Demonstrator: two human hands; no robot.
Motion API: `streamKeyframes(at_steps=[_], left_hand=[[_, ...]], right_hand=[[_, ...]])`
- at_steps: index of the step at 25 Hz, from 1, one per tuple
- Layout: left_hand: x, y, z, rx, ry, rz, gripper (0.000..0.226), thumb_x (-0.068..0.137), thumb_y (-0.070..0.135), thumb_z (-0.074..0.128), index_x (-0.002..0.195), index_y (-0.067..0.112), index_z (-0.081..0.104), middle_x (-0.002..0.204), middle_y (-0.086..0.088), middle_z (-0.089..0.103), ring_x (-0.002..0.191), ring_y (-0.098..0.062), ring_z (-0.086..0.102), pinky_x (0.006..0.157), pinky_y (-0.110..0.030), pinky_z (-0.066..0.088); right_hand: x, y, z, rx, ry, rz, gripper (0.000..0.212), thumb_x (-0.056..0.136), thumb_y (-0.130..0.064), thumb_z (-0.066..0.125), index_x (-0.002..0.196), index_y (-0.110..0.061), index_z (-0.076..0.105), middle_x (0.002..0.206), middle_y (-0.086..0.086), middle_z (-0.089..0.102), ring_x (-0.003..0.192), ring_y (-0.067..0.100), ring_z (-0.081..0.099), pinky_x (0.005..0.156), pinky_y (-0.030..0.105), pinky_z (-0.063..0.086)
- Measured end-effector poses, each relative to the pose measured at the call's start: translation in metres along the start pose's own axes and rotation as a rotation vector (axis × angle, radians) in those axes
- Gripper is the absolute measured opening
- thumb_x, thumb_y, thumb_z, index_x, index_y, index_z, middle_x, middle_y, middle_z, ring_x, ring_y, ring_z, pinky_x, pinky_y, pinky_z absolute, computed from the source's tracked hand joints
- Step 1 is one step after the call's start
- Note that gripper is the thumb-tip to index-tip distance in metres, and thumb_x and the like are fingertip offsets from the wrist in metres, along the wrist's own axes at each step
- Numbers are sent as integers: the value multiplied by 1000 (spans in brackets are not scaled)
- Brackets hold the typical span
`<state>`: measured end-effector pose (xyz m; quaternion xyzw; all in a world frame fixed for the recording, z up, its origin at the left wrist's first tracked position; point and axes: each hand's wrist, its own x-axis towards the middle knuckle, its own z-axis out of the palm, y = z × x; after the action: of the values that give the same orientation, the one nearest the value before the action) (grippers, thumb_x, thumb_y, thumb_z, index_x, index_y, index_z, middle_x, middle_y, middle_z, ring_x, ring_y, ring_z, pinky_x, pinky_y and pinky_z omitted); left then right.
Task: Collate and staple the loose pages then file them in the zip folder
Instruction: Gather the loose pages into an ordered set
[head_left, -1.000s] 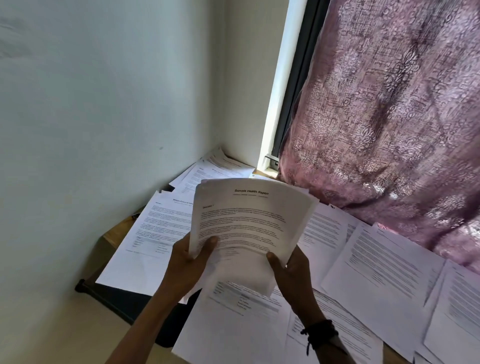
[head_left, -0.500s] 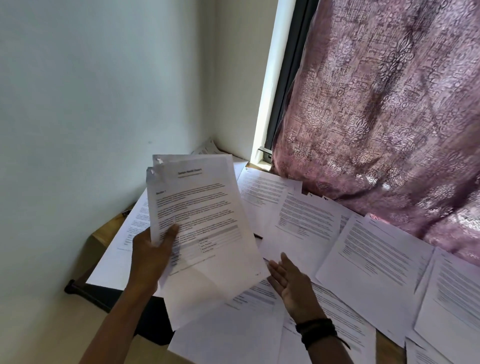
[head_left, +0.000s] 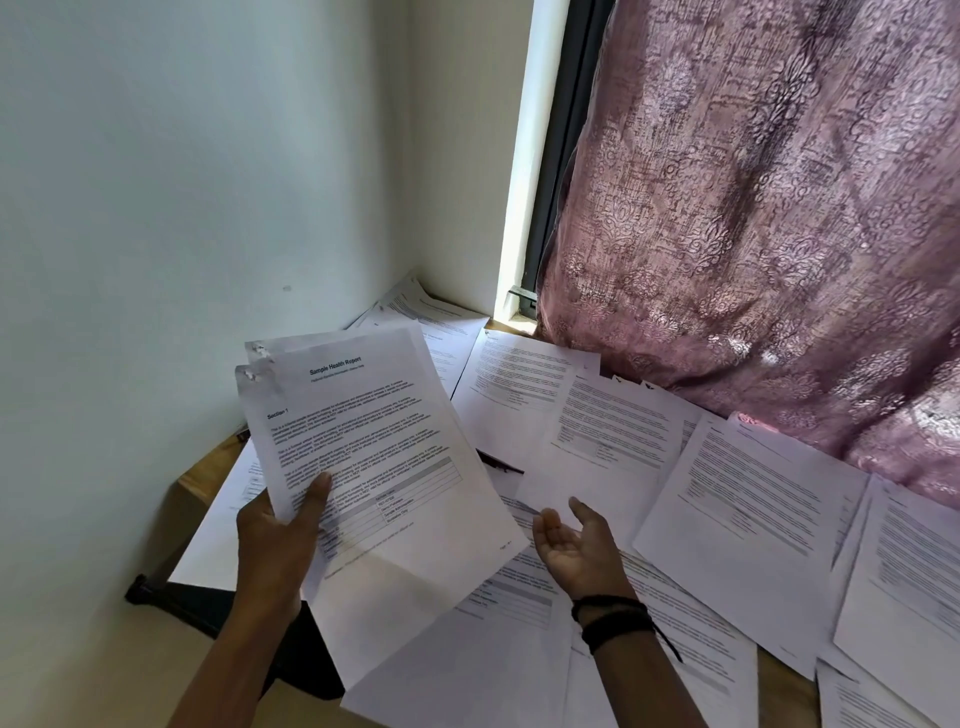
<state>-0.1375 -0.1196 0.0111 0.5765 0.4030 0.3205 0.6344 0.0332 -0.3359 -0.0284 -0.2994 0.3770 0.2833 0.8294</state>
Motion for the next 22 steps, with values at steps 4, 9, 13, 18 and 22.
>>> streamKeyframes(at_steps=[4, 9, 13, 18, 22], left_hand=[[-2, -1, -1, 1, -3, 8, 25, 86, 19, 70, 108, 10, 63, 103, -11, 68, 95, -30, 65, 83, -38, 51], [-3, -4, -6, 2, -12, 4, 24, 85, 20, 70, 107, 13, 62, 102, -9, 68, 93, -28, 65, 82, -38, 51], [-5, -5, -10, -8, -33, -1, 24, 85, 20, 69, 107, 14, 61, 96, -1, 67, 90, -24, 64, 78, -35, 51], [-4, -5, -13, 1, -17, -6, 23, 85, 19, 69, 105, 13, 60, 95, -5, 66, 89, -29, 63, 82, -42, 51], [-5, 0, -13, -10, -19, 2, 22, 86, 16, 68, 105, 12, 60, 94, -3, 66, 89, -28, 62, 81, -40, 50]], right_hand=[[8, 2, 1, -8, -11, 10, 29, 95, -17, 60, 115, 0, 49, 96, 13, 49, 82, 20, 54, 78, 32, 56], [11, 5, 5, 36, 4, -78, 34, 98, -18, 55, 128, -4, 46, 105, 11, 50, 107, 22, 52, 110, 33, 40], [16, 2, 10, 96, -28, -156, 45, 101, -17, 52, 142, -2, 42, 112, 9, 55, 119, 20, 51, 108, 32, 41], [24, -10, 16, 68, -25, -203, 46, 101, -31, 51, 132, 3, 50, 98, 10, 62, 88, 18, 61, 86, 31, 57], [36, -26, 21, -11, -17, -252, 39, 102, -25, 50, 129, 2, 49, 104, 13, 63, 92, 23, 63, 79, 33, 60]])
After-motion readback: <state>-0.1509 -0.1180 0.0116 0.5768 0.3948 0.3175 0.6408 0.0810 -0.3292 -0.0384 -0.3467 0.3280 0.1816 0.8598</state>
